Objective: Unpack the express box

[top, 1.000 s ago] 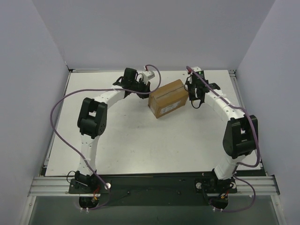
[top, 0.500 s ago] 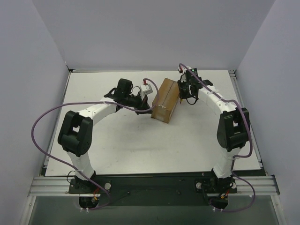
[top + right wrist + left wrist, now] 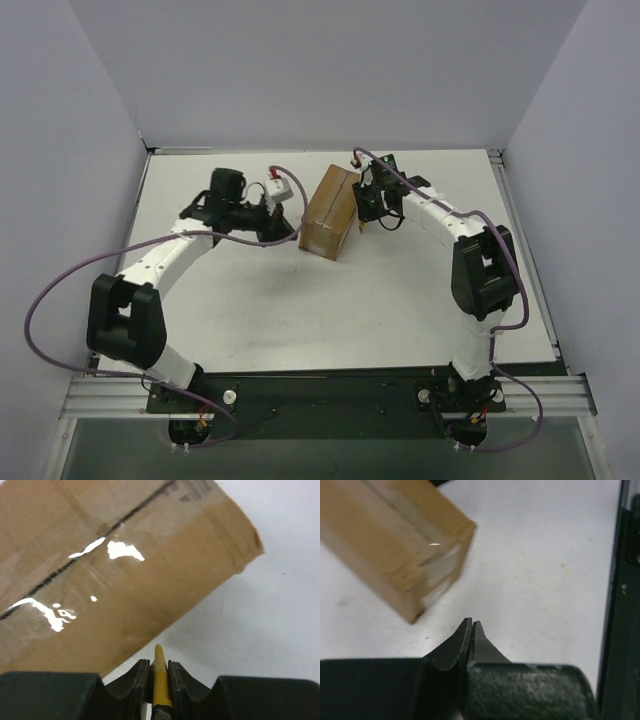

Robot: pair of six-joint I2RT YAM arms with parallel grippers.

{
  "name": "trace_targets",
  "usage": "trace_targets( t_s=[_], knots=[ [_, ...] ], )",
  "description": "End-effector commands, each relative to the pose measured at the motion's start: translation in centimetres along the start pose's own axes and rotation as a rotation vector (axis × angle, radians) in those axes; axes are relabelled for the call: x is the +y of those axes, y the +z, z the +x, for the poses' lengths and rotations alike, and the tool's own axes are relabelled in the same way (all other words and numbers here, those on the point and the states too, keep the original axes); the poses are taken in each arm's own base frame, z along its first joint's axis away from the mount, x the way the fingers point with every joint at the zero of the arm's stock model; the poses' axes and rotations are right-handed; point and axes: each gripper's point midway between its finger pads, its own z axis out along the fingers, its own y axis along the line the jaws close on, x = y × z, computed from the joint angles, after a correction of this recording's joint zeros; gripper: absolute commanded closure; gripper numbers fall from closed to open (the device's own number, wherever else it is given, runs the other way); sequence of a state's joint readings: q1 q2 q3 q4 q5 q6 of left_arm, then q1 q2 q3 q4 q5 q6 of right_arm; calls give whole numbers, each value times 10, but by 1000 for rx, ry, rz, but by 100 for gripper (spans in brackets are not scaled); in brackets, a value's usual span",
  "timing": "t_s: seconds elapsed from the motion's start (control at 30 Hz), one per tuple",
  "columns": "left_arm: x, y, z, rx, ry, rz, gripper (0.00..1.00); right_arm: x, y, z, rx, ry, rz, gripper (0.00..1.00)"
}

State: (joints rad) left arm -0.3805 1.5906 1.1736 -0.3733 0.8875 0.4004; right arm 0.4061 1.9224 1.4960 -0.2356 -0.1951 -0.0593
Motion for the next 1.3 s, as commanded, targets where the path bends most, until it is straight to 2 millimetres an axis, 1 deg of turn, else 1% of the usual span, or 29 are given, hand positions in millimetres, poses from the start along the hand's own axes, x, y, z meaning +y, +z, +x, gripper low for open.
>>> trace_targets(
  t_s=[0.0,0.03,0.07,0.13,0.17,0.2,0.23,0.27,0.3,0.33,0.37,0.4,0.43,0.47,0.5,0.53,0.6,0.63,0.73,0.77,0.83,0.87,0.97,1.0,1.07,1.1,1.13,1.2,1.27],
  knots=[
    [36,-59,-58,-220,31,-162,100,-29,-16,-27,-72,-1,96,100],
    [47,-64,-66,-246,27,-210,100,-35,-18,-29,-77,1,116,100],
    [63,-66,-75,-290,3,-260,100,-38,-18,-31,-81,-2,128,100],
    [86,-63,-85,-322,-6,-326,100,-43,-17,-38,-88,-11,150,100],
    [111,-52,-76,-315,-72,-376,100,-46,-16,-40,-90,-15,162,100],
    [120,-49,-91,-331,-67,-392,100,-49,-13,-43,-91,-17,179,100],
    [130,-42,-92,-328,-85,-404,100,-51,-11,-47,-96,-20,184,100],
    [147,-26,-81,-318,-149,-403,100,-52,-9,-49,-98,-27,189,100],
    [151,-20,-95,-339,-134,-393,100,-54,-7,-52,-101,-29,194,100],
    [156,-12,-95,-338,-140,-384,100,-54,-2,-58,-108,-35,188,100],
    [165,2,-85,-319,-159,-374,100,-55,1,-61,-112,-45,185,100],
    [168,10,-84,-312,-150,-361,100,-56,3,-65,-118,-51,183,100],
    [166,20,-87,-306,-129,-344,100,-52,12,-67,-119,-55,159,100],
    [168,30,-79,-285,-119,-338,100,-52,15,-68,-123,-58,153,100],
    [165,34,-77,-278,-113,-325,100,-50,19,-68,-122,-60,148,100],
    [156,42,-74,-266,-116,-295,100,-49,21,-68,-124,-63,144,100],
    [140,45,-75,-260,-113,-250,100,-43,21,-72,-134,-71,121,100],
    [126,48,-76,-260,-103,-204,100,-40,22,-71,-132,-75,111,100],
    [87,44,-71,-252,-98,-103,100,-31,20,-69,-130,-80,63,100],
    [70,42,-63,-228,-53,-78,100,-25,21,-65,-123,-84,28,100],
    [51,42,-52,-200,-8,-39,100,-16,17,-64,-124,-103,-9,100],
    [36,41,-41,-170,-20,-12,100,-11,16,-63,-124,-113,-27,100],
    [12,37,-24,-120,-13,39,100,10,12,-54,-97,-142,-105,100],
    [2,39,-8,-97,-27,58,100,19,11,-50,-85,-148,-144,100],
    [-10,35,-2,-90,-13,60,100,33,10,-37,-45,-160,-189,100],
    [-16,36,12,-69,-38,63,100,38,8,-34,-40,-170,-205,100],
    [-19,36,19,-61,-55,59,100,44,10,-25,-23,-175,-227,100],
    [-24,32,22,-63,-62,49,100,49,13,-20,-9,-175,-240,100],
    [-25,22,23,-60,-81,20,100,47,15,-23,-14,-169,-231,100]
  ],
)
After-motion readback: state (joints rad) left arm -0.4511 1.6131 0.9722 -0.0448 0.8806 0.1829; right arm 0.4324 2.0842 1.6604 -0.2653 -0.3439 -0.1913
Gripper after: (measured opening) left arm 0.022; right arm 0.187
